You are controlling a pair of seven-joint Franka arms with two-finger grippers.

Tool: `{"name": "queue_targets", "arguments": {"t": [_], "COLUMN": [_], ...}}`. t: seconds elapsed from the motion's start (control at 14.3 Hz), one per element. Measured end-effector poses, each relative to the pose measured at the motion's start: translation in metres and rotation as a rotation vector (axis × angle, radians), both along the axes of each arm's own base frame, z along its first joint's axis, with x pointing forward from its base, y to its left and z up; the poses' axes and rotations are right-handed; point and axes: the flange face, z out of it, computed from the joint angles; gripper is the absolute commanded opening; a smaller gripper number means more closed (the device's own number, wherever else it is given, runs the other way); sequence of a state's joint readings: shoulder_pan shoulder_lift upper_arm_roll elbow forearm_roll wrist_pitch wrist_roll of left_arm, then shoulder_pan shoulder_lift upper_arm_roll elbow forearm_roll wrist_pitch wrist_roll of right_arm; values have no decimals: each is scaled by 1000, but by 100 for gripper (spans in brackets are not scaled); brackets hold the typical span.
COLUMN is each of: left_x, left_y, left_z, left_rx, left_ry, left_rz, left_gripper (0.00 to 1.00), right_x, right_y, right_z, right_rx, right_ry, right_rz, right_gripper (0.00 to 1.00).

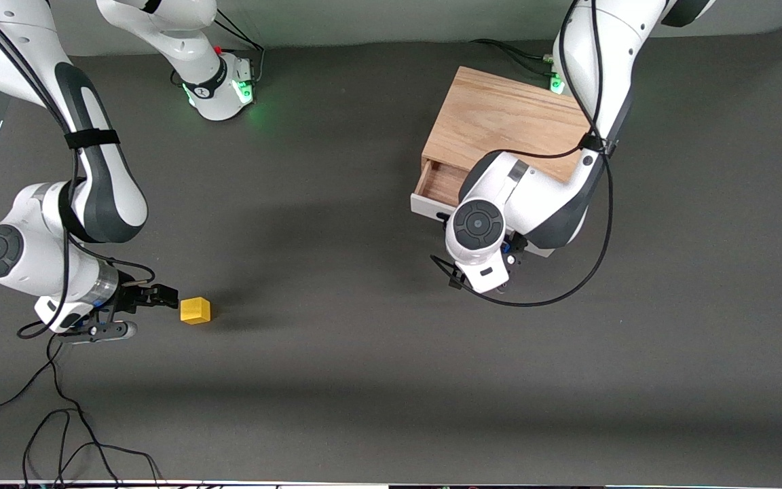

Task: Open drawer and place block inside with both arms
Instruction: 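Pull the drawer open with the left gripper while the right gripper approaches the cube, then lower the right gripper over the yellow cube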

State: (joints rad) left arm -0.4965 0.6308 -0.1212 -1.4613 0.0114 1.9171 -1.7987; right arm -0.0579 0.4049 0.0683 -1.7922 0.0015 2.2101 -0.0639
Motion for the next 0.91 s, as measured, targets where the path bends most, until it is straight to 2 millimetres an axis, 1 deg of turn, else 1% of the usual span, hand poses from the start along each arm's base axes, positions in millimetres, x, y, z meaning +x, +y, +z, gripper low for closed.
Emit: {"name": "queue_targets", "arguments": {"t": [0.21, 0.35, 0.49, 0.7, 0.77, 0.91], "left_x": [13, 18, 22, 28, 30, 36], "left_y": [-5, -7, -10, -13, -14, -18], "left_z": [3, 4, 6, 9, 10, 14], "left_rx": [-21, -32, -50, -76, -88, -118], "left_ry": [-44, -78, -112, -165, -184, -234], "left_rz": [-3, -8, -9, -12, -13, -12], "left_gripper": [100, 100, 100, 100, 100, 100], "right_x": [1, 1, -1, -10, -11, -11], "right_y": [0, 0, 0, 1, 1, 1], "right_z": [-2, -7, -25, -65, -75, -85], "right_rx": [0, 1, 2, 4, 4, 5], "right_ry": [-1, 4, -5, -24, -20, -27], "right_rz": [0, 0, -1, -2, -1, -2], "right_gripper": [100, 100, 100, 100, 100, 100]}}
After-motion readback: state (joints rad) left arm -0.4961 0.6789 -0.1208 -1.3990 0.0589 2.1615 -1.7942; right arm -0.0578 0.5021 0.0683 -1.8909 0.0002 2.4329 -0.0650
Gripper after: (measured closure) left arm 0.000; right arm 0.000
